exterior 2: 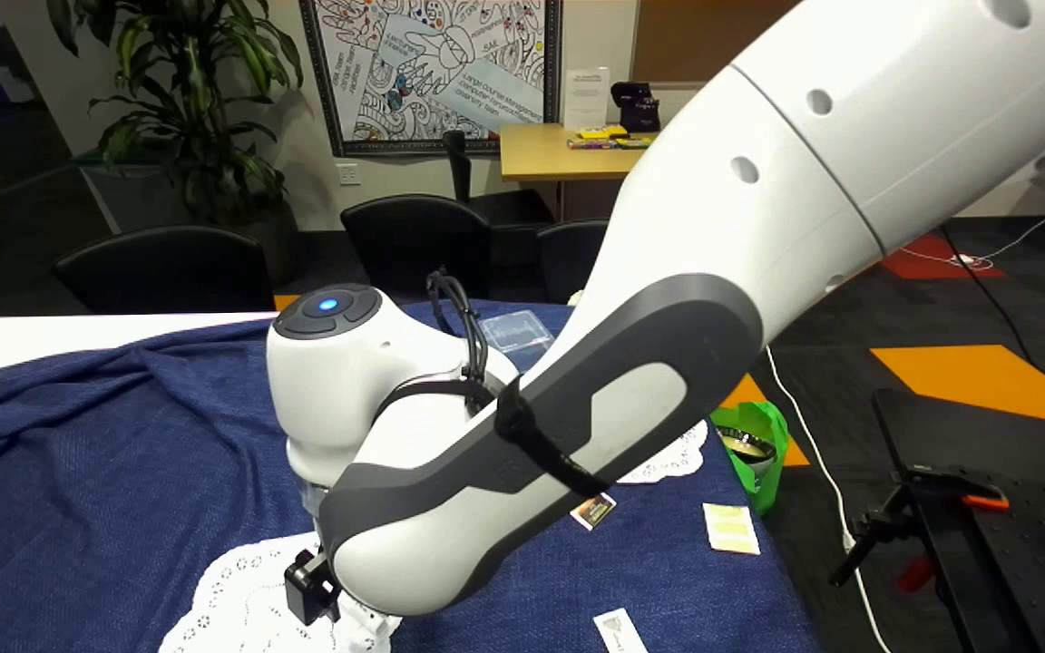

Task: Pick the pen and put it in the cup

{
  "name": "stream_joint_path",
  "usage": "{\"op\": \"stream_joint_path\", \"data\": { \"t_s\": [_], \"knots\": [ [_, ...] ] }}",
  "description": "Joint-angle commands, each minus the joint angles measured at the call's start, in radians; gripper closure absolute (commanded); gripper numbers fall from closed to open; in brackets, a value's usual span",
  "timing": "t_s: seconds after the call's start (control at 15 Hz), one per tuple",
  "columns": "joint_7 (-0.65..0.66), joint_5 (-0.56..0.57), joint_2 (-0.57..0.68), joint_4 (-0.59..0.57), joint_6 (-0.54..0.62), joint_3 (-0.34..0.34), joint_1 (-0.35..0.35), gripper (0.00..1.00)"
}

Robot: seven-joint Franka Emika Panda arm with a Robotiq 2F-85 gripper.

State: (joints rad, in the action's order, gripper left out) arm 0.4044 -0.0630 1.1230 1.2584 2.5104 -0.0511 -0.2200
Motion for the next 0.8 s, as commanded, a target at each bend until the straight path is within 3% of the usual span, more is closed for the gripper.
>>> {"op": "stream_joint_path", "data": {
  "t_s": [0.0, 0.4, 0.53, 0.73],
  "knots": [
    [0.028, 0.004, 0.085, -0.135, -0.033, -0.013, -0.008, 0.00],
    [0.034, 0.010, 0.165, -0.245, -0.043, -0.020, -0.015, 0.00],
    [0.034, 0.012, 0.183, -0.271, -0.046, -0.021, -0.016, 0.26],
    [0.035, 0.015, 0.205, -0.306, -0.058, -0.022, -0.017, 0.51]
  ]
}}
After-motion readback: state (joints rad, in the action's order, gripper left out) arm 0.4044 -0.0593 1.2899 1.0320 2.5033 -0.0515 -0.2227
